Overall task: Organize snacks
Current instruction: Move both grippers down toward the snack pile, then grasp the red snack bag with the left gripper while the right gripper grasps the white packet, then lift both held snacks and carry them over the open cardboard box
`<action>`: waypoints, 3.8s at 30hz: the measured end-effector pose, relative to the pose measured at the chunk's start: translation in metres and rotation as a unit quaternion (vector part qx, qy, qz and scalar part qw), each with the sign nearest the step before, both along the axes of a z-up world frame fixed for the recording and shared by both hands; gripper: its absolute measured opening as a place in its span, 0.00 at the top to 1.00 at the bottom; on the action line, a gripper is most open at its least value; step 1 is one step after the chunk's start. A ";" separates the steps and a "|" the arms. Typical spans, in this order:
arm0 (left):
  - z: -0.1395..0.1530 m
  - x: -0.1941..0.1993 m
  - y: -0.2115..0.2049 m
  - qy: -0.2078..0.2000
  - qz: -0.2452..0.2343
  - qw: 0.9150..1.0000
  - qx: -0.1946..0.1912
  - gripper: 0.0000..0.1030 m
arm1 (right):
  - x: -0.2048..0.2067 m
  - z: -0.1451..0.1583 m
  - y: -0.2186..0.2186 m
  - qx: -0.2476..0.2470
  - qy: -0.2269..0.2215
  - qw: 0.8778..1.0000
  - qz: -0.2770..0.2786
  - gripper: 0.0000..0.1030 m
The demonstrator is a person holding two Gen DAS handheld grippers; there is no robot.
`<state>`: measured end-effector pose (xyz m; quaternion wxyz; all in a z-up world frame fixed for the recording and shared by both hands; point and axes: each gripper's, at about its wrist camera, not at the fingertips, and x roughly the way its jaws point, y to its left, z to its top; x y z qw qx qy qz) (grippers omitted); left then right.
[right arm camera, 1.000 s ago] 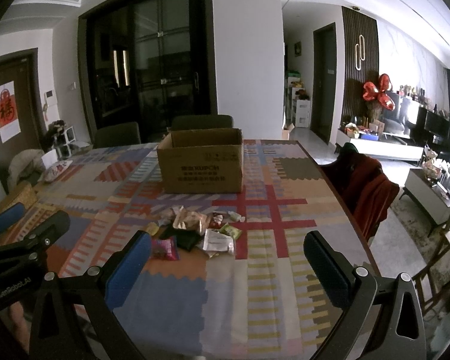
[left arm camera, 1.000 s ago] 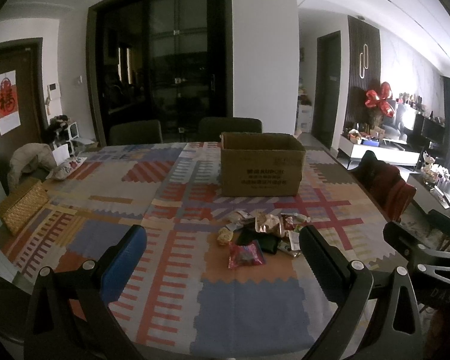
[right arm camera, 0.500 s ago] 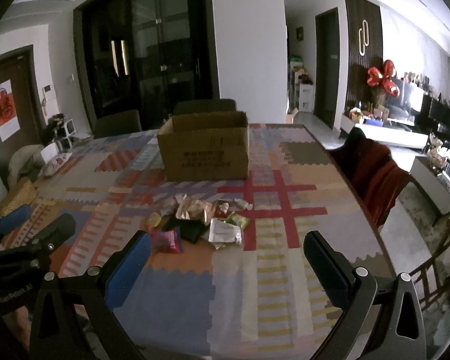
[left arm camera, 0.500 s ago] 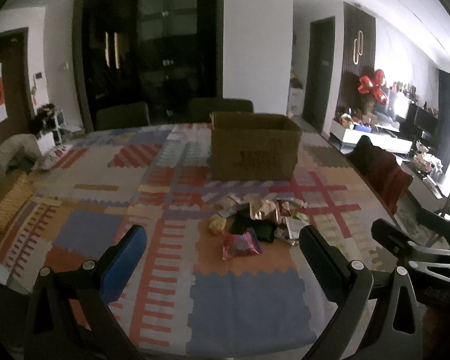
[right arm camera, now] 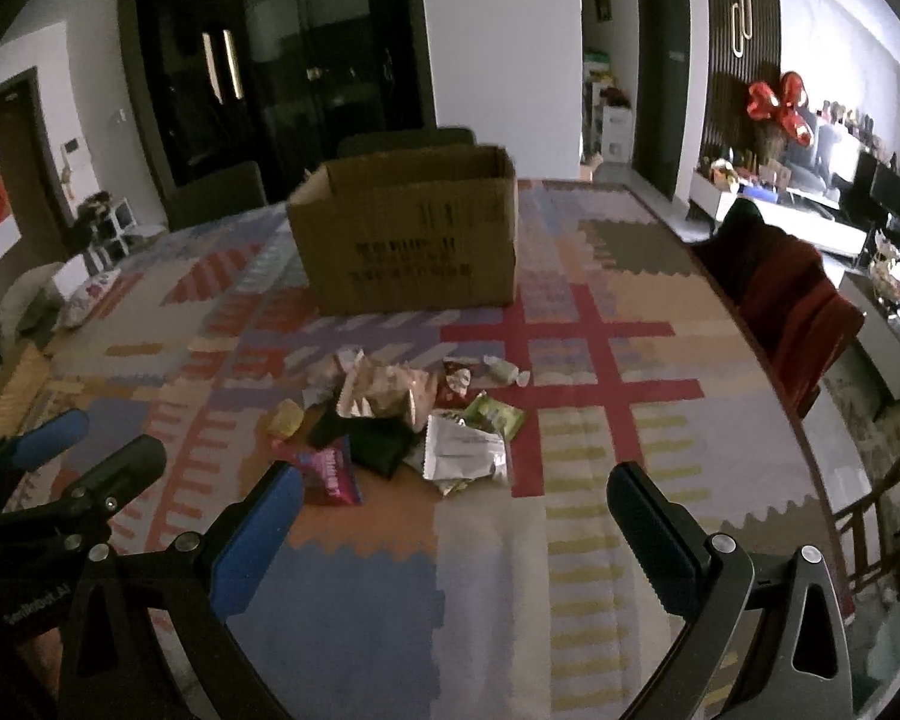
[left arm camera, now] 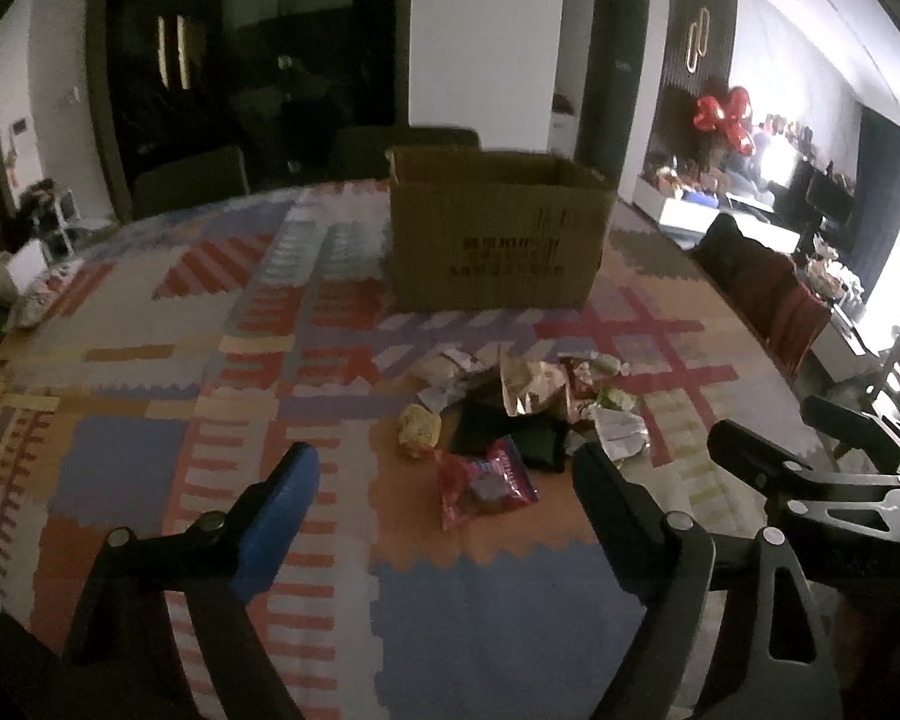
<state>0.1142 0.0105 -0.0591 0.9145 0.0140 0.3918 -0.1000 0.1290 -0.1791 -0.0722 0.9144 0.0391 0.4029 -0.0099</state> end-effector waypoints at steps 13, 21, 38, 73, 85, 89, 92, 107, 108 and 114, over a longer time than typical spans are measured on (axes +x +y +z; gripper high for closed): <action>-0.059 0.075 0.001 0.128 -0.055 0.990 -0.038 0.27 | 0.057 -0.047 0.007 0.011 0.094 0.995 -0.032 0.04; -0.094 0.093 -0.006 0.194 -0.031 0.979 -0.050 0.31 | 0.088 -0.079 -0.003 0.025 0.151 0.988 -0.006 0.09; -0.127 0.107 -0.022 0.241 0.007 0.970 -0.043 0.35 | 0.120 -0.117 -0.021 0.054 0.214 0.975 0.034 0.18; -0.075 0.099 -0.040 0.160 -0.024 0.986 -0.028 0.60 | 0.104 -0.079 -0.024 0.053 0.160 0.984 0.061 0.48; -0.014 0.118 -0.037 0.073 -0.043 0.996 -0.023 0.60 | 0.113 -0.023 -0.017 0.040 0.074 0.994 0.068 0.48; 0.010 0.128 -0.035 0.044 -0.052 0.997 -0.023 0.60 | 0.123 0.001 -0.015 0.033 0.040 0.996 0.074 0.48; 0.028 0.137 -0.035 0.022 -0.055 0.998 -0.020 0.60 | 0.132 0.015 -0.014 0.032 0.023 0.996 0.078 0.48; 0.088 0.207 -0.034 -0.059 -0.064 0.996 -0.009 0.60 | 0.205 0.082 -0.008 0.013 -0.065 0.994 0.090 0.48; 0.091 0.216 -0.034 -0.061 -0.062 0.996 -0.008 0.60 | 0.211 0.085 -0.007 0.010 -0.068 0.993 0.094 0.48; 0.097 0.250 -0.037 -0.062 -0.064 0.996 -0.008 0.60 | 0.249 0.087 -0.008 0.014 -0.058 0.993 0.103 0.48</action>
